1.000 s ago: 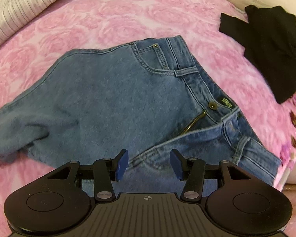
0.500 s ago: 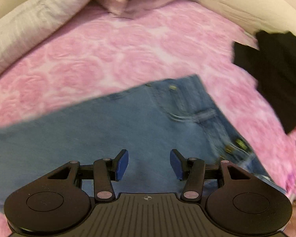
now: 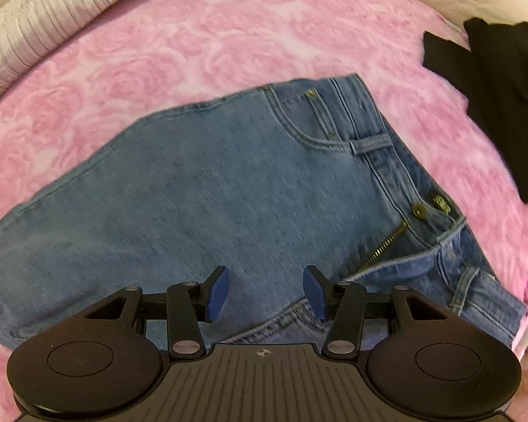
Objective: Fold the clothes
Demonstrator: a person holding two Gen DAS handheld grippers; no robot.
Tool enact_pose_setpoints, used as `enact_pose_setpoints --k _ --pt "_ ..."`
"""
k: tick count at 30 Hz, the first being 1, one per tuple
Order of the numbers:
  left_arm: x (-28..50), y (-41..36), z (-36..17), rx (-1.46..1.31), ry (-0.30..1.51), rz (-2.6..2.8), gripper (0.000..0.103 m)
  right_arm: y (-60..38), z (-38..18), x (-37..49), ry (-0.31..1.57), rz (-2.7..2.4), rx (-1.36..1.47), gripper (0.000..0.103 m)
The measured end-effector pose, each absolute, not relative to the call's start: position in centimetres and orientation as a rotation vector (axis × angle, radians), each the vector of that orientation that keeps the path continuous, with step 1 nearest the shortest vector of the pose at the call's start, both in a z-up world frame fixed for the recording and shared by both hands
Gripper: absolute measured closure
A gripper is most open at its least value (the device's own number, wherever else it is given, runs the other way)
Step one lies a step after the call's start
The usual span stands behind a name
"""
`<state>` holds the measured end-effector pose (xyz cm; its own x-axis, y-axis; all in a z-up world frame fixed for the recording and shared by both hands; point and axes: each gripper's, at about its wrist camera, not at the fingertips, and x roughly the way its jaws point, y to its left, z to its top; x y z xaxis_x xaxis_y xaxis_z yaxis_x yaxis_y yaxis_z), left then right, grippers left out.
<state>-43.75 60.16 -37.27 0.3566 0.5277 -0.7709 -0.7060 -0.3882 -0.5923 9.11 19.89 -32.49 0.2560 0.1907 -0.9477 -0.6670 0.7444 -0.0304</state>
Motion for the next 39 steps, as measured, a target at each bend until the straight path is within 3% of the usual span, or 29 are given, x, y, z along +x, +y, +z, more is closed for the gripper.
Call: enact_pose_setpoints --k 3,4,5,6,11,14,15,17,19,21,26,30,33,34,39 --pt "-41.8 61.7 -38.0 -1.450 0.164 1.327 0.071 20.3 -32.4 8.8 1.175 0.626 -0.486 0.052" --pt "-41.1 62.1 -38.3 -1.448 0.161 1.325 0.093 20.5 -32.4 8.6 1.170 0.633 -0.492 0.052" --pt "-40.4 62.4 -37.8 -1.399 0.209 1.338 0.101 20.7 -32.3 8.5 1.165 0.639 -0.498 0.052" --pt "-39.7 62.6 -37.2 -1.343 0.264 1.351 0.103 20.9 -32.1 8.3 1.158 0.647 -0.500 0.052" --pt "-38.2 59.8 -28.3 -0.917 0.626 1.397 0.103 21.4 -30.8 7.4 1.148 0.749 -0.444 0.052" --pt "-39.7 56.8 -24.2 -0.747 0.767 1.393 0.096 21.6 -30.0 6.2 1.177 0.861 -0.361 0.052" --pt "-40.1 55.9 -24.7 -0.703 0.866 1.379 0.093 21.7 -30.1 5.6 1.192 0.888 -0.346 0.052" --pt "-41.6 54.5 -27.2 -0.672 1.022 1.389 0.074 22.0 -30.6 4.2 1.227 0.924 -0.338 0.052" --pt "-44.0 53.5 -31.1 -0.711 1.116 1.456 0.079 22.1 -31.2 3.2 1.254 0.931 -0.354 0.052" --pt "-47.2 52.4 -33.7 -0.904 1.070 1.501 0.081 21.6 -31.4 2.9 1.266 0.926 -0.362 0.052" --pt "-53.3 47.0 -35.5 -1.408 0.492 1.461 0.077 20.5 -31.8 2.0 1.297 0.913 -0.382 0.052" --pt "-53.2 46.5 -36.9 -1.491 0.355 1.441 0.075 19.6 -32.2 1.3 1.322 0.902 -0.398 0.052" --pt "-51.9 48.1 -37.8 -1.420 0.393 1.460 0.078 19.4 -32.1 0.8 1.321 0.913 -0.395 0.052" --pt "-51.1 49.0 -37.4 -1.360 0.474 1.458 0.082 19.6 -32.1 0.5 1.319 0.922 -0.404 0.052" --pt "-47.2 50.8 -34.5 -0.903 0.978 1.451 0.082 22.3 -31.7 -0.2 1.212 1.028 -0.520 0.052"
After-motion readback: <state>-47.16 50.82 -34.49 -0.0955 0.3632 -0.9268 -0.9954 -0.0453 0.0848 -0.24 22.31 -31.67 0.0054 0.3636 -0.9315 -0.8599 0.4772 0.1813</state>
